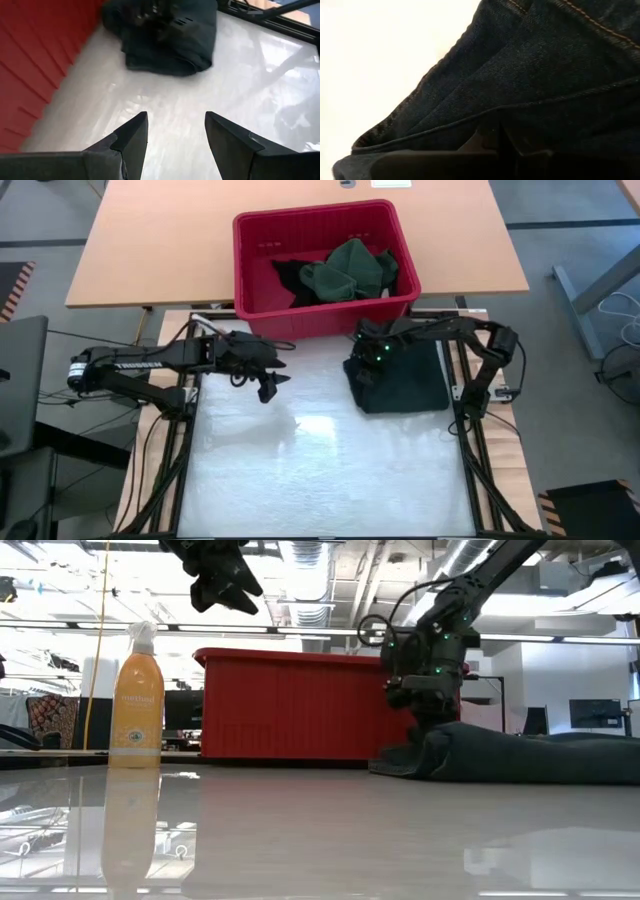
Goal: Fold laundry
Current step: Fold the dark blue pants, then remove the green polo shirt from the red laundry bin onto the table
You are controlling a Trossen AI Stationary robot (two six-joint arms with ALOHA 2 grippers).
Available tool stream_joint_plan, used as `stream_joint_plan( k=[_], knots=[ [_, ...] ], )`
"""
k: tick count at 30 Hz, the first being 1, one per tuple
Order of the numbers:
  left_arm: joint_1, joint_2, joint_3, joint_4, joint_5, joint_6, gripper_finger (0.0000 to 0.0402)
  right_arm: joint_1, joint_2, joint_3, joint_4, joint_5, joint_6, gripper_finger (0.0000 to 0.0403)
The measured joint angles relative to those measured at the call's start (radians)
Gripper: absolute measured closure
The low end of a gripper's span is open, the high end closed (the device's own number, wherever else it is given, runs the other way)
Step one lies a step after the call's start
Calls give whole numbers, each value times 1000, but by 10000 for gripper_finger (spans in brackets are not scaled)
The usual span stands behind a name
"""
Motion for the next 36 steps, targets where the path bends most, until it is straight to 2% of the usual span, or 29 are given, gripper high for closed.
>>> stream_joint_plan(
  k=[7,11,16,20,23,25,27,31,34,36],
  knots=[
    [-39,0,0,0,-12,-2,216,-27,-79,-4,-68,21,-79,387],
    [-38,0,0,1,-16,0,216,-14,-207,-3,-83,13,-81,387],
    [-37,0,0,25,-47,34,216,-5,-410,31,-83,-90,-76,374],
    [-24,0,0,66,-45,47,216,-7,-540,87,30,-84,-75,361],
    [-6,0,0,91,-31,51,216,-26,-594,111,242,-11,-35,359],
    [5,0,0,114,-11,53,216,-59,-599,130,351,14,11,358],
    [12,0,0,127,8,48,216,-101,-579,158,385,-10,13,358],
    [12,0,0,140,40,19,216,-177,-493,223,380,-98,-24,346],
    [5,0,0,147,76,-10,216,-237,-390,283,341,-199,44,324],
    [-3,0,0,145,85,-28,216,-265,-320,334,329,-220,78,302]
  ],
)
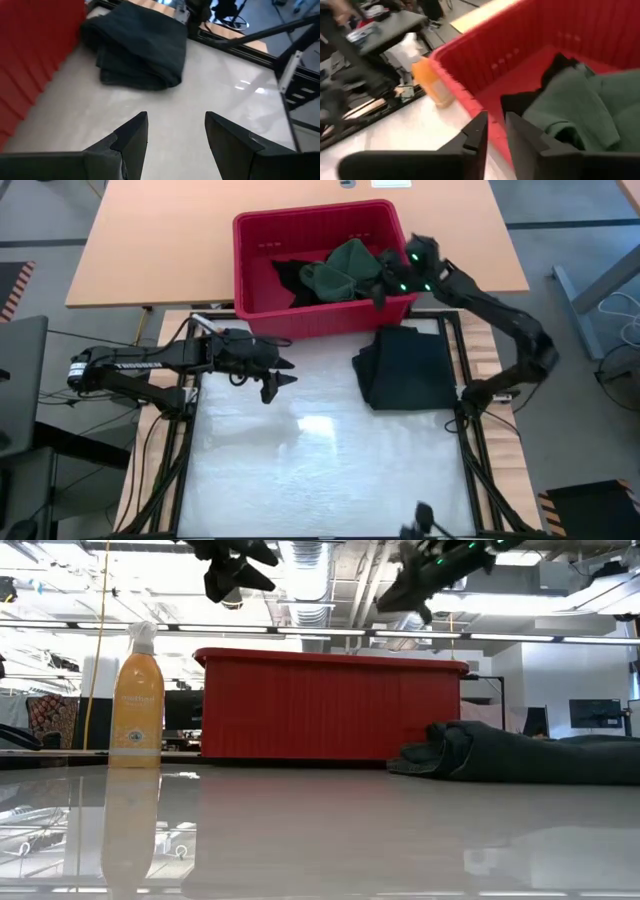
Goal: Fold laundry
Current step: Remove the green polo shirt from the red laundry bin onto the table
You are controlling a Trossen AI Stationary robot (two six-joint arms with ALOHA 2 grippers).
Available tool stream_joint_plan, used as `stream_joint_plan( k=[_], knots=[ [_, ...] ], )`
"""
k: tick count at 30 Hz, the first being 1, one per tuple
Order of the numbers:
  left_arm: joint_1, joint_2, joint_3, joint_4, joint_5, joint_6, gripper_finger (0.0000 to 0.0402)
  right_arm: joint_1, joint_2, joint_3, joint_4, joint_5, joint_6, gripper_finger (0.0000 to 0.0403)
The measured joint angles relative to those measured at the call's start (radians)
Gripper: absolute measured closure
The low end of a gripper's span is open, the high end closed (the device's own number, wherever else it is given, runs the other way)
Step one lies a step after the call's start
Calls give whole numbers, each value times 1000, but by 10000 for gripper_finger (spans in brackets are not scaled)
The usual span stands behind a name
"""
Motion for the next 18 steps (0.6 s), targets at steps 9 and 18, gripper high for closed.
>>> stream_joint_plan(
  k=[9,18],
  knots=[
    [-65,0,0,-2,-24,-64,216,-38,253,285,-261,74,111,190],
    [-133,0,0,-12,-117,-92,216,-30,397,409,-445,77,120,167]
  ],
)
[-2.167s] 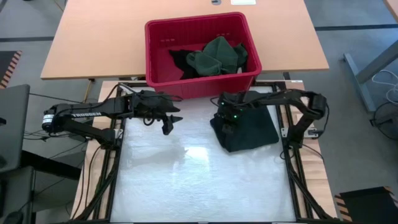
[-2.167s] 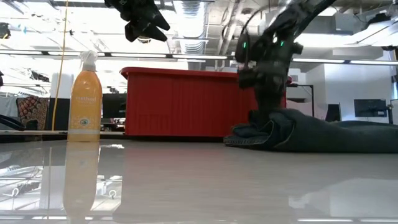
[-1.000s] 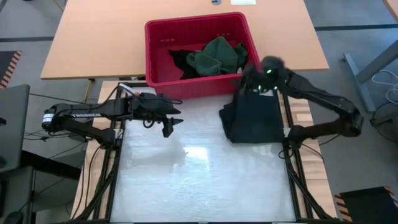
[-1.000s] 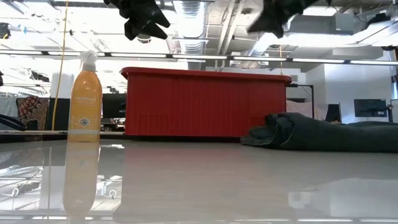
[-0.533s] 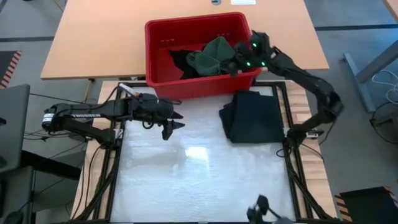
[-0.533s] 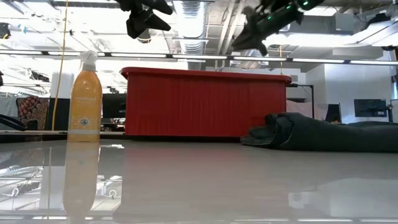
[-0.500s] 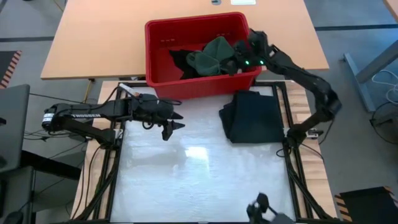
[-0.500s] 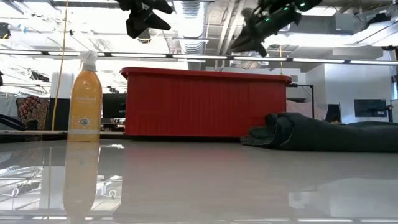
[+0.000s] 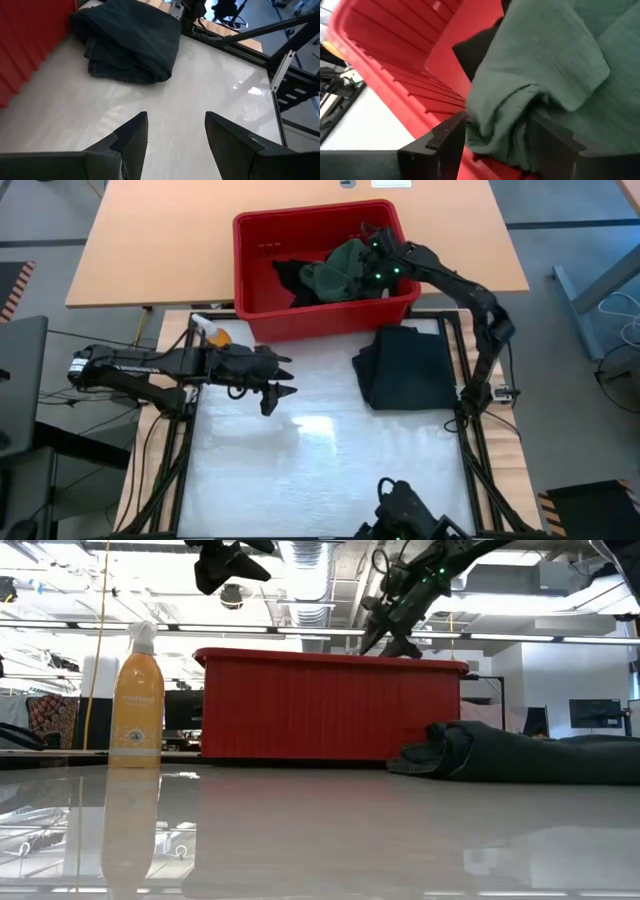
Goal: Fold laundry
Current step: Remove the green polo shirt from the red laundry bin onto the table
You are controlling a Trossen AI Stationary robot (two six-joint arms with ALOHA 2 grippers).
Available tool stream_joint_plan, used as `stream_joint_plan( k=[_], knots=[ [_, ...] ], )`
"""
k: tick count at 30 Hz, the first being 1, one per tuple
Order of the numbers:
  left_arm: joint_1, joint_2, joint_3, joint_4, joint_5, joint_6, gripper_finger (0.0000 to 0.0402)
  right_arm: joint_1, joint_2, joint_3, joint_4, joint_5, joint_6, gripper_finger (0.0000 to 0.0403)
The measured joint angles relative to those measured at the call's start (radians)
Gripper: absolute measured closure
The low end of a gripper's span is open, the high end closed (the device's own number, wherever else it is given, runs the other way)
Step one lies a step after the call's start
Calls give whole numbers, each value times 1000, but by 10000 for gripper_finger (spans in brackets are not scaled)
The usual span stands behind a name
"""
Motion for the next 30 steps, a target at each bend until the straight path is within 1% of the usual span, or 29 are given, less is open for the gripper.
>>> stream_joint_plan(
  k=[2,4,8,10,13,17,18,19,21,24,27,30],
  knots=[
    [-11,0,0,-10,-16,-5,216,6,3,0,2,4,-1,170],
    [-17,0,0,-18,-25,-13,216,19,2,1,7,29,-1,174],
    [-24,0,0,-26,-29,-20,216,47,2,2,9,128,-8,187],
    [-28,0,0,-26,-30,-21,216,60,6,2,10,168,-10,204],
    [-37,0,0,-26,-28,-23,216,73,17,2,19,190,-15,255],
    [-58,0,0,-26,-34,-23,216,83,46,1,38,205,-42,361],
    [-63,0,0,-26,-39,-23,216,81,50,1,40,205,-55,379],
    [-68,0,0,-26,-40,-22,216,80,50,1,53,205,-60,384],
    [-81,0,0,-26,-40,-21,216,81,44,1,80,218,-51,381],
    [-99,0,0,-35,-41,-18,216,79,11,1,134,231,-48,383],
    [-116,0,0,-51,-46,-8,216,92,-53,1,238,230,-63,384],
    [-133,0,0,-60,-47,18,216,116,-135,1,378,227,-70,384]
  ],
)
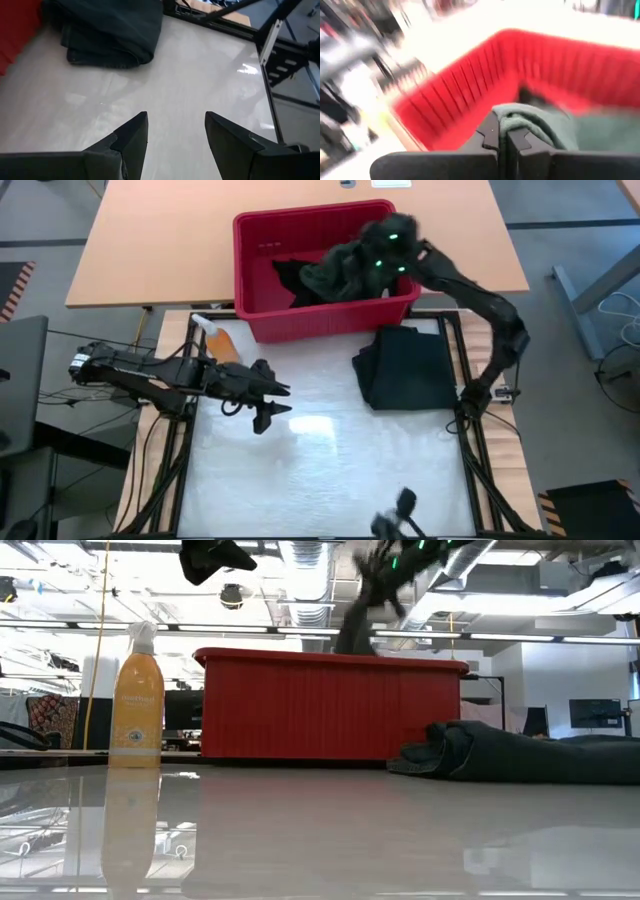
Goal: Fold laundry
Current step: Remove the green polo shirt from the red laundry bin onto the table
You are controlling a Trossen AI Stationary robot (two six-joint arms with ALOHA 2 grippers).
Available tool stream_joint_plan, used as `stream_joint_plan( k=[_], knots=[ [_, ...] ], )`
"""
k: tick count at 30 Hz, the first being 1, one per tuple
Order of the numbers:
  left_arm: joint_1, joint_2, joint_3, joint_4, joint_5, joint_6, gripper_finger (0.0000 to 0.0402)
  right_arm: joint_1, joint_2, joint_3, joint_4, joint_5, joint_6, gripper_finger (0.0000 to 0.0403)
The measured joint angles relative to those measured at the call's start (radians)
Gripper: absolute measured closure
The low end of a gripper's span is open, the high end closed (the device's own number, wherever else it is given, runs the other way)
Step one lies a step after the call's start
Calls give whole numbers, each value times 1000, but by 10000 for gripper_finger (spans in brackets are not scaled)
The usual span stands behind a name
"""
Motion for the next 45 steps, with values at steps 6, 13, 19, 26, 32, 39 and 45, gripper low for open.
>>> stream_joint_plan(
  k=[6,13,19,26,32,39,45],
  knots=[
    [-8,0,0,-21,0,54,216,114,-179,0,335,-86,-1,383],
    [17,0,0,-16,46,184,216,363,-371,1,687,-300,-42,383],
    [84,0,0,-17,179,300,216,692,-491,1,542,-319,-176,383],
    [146,0,0,-22,338,419,216,1075,-491,3,-65,-76,-133,382],
    [185,0,0,-36,386,476,216,1262,-316,-3,-283,247,324,382],
    [190,29,1,70,471,406,216,1361,-185,2,-317,334,585,382],
    [149,155,2,392,634,249,216,1413,-151,0,-323,412,595,381]
  ],
)
